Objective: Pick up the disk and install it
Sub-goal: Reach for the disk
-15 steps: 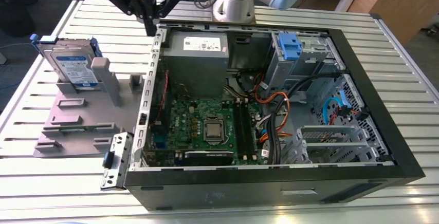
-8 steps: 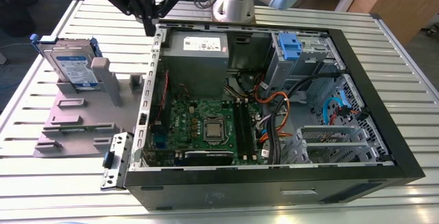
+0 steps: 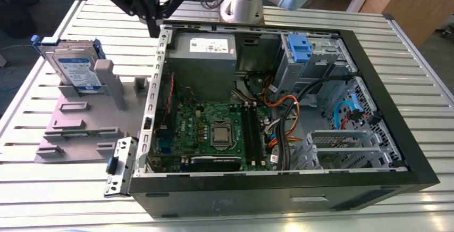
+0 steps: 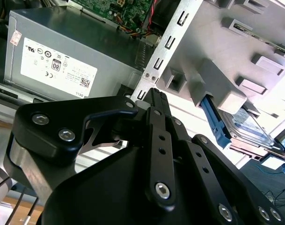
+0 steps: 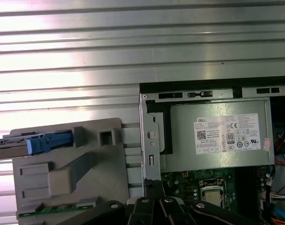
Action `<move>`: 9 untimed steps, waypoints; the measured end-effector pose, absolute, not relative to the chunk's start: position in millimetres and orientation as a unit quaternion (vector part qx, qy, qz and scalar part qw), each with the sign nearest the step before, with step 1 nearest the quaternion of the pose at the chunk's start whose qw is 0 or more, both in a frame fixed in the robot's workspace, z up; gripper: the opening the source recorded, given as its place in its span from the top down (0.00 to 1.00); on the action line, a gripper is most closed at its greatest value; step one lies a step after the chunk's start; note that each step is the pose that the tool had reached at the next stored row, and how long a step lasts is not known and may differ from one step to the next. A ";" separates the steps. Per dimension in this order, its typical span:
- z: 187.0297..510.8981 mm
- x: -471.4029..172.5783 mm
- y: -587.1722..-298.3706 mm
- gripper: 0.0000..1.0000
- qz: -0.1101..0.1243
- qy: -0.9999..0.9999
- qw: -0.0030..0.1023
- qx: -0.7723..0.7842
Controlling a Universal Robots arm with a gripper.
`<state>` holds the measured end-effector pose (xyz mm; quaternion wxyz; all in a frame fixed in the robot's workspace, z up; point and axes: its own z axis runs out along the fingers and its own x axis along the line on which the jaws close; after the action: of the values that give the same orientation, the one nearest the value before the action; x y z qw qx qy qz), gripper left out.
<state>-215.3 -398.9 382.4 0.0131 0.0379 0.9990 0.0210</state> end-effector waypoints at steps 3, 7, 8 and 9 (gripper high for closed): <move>382.4 -215.8 -398.9 0.89 0.021 0.999 0.013 0.038; 382.3 -216.6 -398.9 0.89 0.021 0.999 0.013 0.038; 382.3 -216.8 -398.9 0.89 0.021 0.999 0.013 0.038; 382.3 -217.0 -398.9 0.89 0.021 0.999 0.013 0.038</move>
<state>-217.0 -398.9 382.3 0.0131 0.0378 0.9990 0.0208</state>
